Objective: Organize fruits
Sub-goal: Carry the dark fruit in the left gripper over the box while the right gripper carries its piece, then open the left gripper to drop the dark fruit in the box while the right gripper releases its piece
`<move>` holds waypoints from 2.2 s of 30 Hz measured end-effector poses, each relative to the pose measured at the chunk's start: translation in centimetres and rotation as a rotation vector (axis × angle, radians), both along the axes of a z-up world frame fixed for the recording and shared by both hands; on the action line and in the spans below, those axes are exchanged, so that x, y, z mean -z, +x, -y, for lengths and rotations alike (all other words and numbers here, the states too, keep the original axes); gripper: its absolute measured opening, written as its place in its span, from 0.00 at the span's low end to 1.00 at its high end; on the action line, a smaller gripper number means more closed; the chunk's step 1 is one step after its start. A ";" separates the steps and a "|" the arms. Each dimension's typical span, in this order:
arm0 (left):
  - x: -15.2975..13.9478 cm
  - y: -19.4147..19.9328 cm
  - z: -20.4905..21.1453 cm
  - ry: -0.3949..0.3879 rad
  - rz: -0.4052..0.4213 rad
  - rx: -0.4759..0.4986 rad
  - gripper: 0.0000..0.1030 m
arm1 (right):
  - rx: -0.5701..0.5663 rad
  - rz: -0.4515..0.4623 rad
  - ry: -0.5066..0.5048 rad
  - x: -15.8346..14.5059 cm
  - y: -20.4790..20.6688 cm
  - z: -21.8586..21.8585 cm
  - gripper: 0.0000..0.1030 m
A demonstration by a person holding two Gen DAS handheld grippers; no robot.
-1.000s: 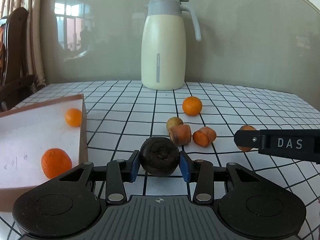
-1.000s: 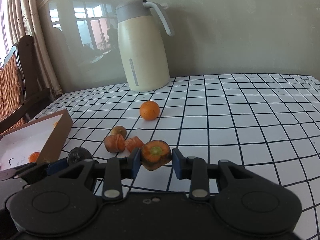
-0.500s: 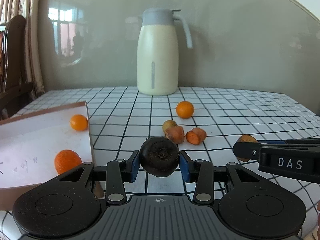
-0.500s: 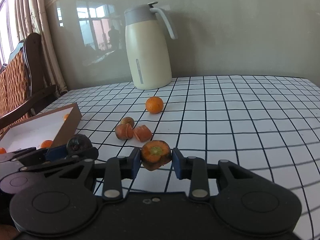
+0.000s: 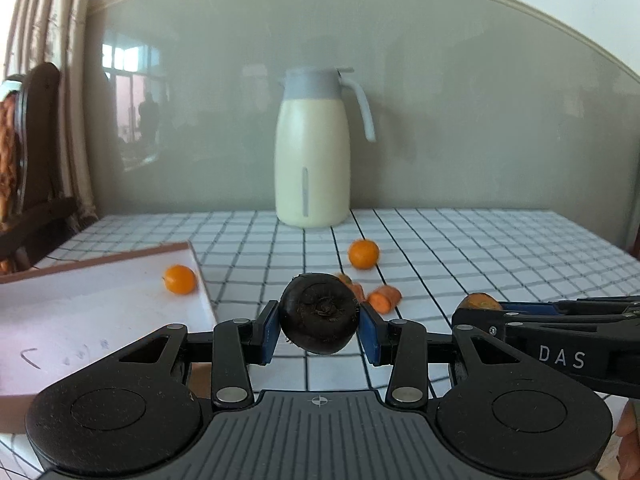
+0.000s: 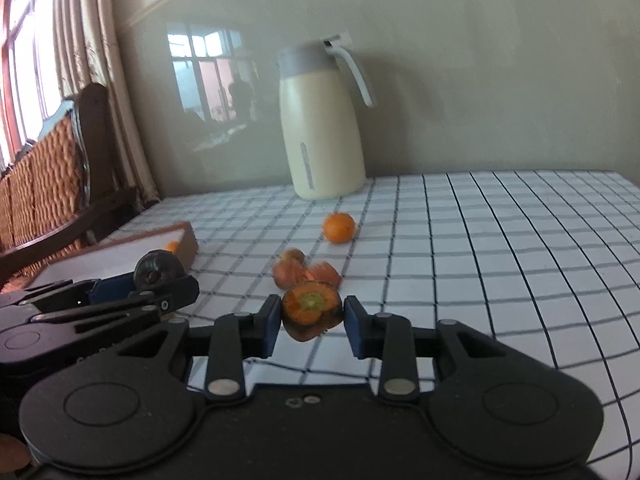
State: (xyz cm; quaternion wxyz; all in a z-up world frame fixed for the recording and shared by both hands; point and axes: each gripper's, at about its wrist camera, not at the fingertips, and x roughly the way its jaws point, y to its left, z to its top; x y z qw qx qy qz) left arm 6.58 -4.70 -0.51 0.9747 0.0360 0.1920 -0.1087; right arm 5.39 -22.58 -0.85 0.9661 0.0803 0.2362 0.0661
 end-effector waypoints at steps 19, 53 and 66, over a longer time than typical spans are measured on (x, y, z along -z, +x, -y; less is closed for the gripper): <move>-0.9 -0.1 -9.2 -0.048 0.083 -0.268 0.41 | -0.116 0.163 0.029 -1.9 2.2 -6.4 0.25; 1.4 1.4 -20.8 -0.060 0.006 -0.562 0.41 | -0.261 0.091 0.048 0.4 8.1 -17.1 0.25; 0.2 1.0 -20.5 -0.007 0.136 -0.655 1.00 | -0.221 0.155 0.094 -0.1 7.9 -16.7 0.73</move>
